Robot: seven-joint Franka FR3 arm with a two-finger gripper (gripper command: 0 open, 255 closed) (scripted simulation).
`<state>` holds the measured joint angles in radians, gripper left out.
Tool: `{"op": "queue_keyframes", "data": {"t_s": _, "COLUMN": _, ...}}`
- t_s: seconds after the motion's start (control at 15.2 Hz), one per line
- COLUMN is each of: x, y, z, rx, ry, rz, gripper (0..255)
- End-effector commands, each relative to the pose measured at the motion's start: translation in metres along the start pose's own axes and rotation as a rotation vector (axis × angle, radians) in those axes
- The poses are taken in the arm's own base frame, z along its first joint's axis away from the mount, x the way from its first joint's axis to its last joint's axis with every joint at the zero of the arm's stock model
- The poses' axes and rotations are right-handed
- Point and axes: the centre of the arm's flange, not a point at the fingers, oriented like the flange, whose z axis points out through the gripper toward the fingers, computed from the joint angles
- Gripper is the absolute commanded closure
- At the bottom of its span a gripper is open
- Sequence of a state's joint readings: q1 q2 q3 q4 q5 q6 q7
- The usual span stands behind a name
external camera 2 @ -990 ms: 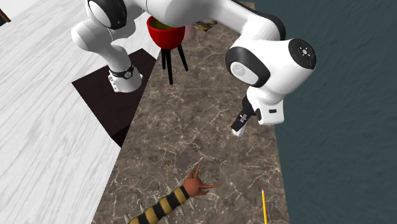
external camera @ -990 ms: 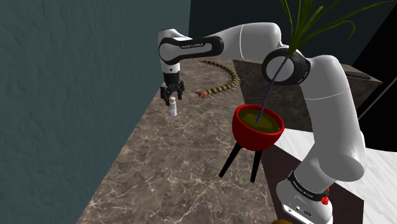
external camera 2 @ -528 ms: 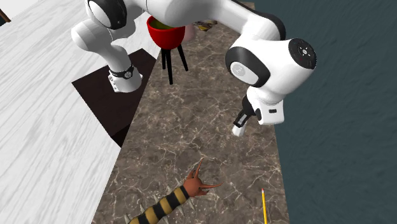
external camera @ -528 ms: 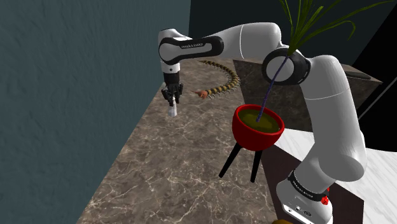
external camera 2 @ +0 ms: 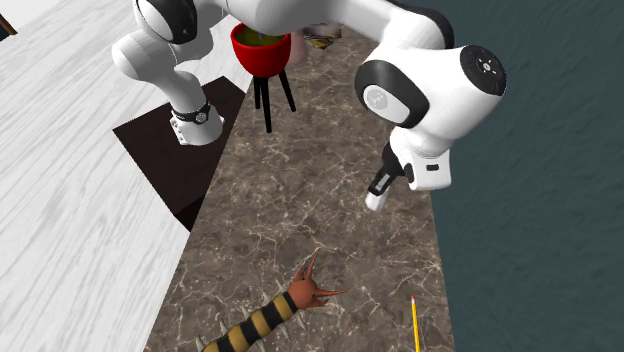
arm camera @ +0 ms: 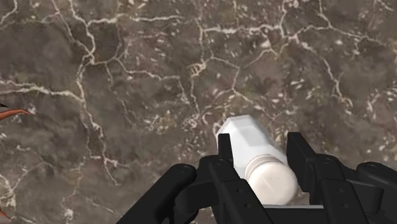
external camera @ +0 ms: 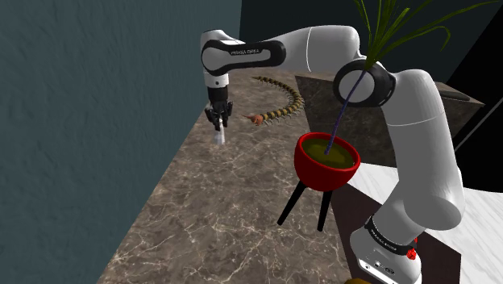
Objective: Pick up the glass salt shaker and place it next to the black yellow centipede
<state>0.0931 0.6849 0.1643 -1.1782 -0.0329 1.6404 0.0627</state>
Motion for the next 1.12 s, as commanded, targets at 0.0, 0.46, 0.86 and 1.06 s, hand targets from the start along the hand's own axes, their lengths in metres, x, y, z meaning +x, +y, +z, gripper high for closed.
{"op": "queue_keyframes", "data": {"t_s": 0.0, "x": -0.002, "y": -0.002, "z": -0.011, "rx": 0.0, "ry": 0.0, "rz": 0.0, "gripper": 255}}
{"op": "queue_keyframes", "data": {"t_s": 0.46, "x": -0.01, "y": -0.004, "z": -0.047, "rx": 0.0, "ry": 0.0, "rz": 0.0, "gripper": 255}}
{"op": "queue_keyframes", "data": {"t_s": 0.86, "x": -0.017, "y": -0.006, "z": -0.078, "rx": 0.0, "ry": 0.0, "rz": 0.0, "gripper": 255}}
{"op": "queue_keyframes", "data": {"t_s": 1.06, "x": -0.02, "y": -0.007, "z": -0.093, "rx": 0.0, "ry": 0.0, "rz": 0.0, "gripper": 255}}
